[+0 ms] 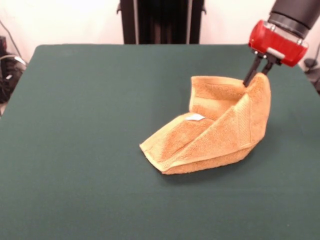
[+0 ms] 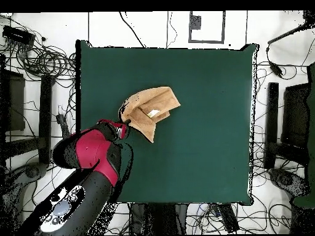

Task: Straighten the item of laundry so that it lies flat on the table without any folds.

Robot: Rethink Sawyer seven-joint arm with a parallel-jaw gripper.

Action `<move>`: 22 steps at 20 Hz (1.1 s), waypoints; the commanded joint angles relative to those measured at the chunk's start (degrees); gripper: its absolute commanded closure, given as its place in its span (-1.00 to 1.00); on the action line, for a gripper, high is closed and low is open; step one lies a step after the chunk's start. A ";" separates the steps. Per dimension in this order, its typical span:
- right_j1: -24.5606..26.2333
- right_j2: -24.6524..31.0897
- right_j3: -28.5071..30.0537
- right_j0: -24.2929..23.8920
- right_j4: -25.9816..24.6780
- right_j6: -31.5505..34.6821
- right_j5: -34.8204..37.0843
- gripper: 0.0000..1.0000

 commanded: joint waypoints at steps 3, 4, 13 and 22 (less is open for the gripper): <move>4.36 2.99 1.31 1.12 4.81 17.41 0.12 1.00; 4.22 3.08 1.39 1.05 4.78 17.26 0.08 1.00; 3.55 4.22 2.02 0.40 4.83 16.98 -0.91 1.00; 3.53 4.39 2.07 0.46 5.16 16.91 -1.00 -1.00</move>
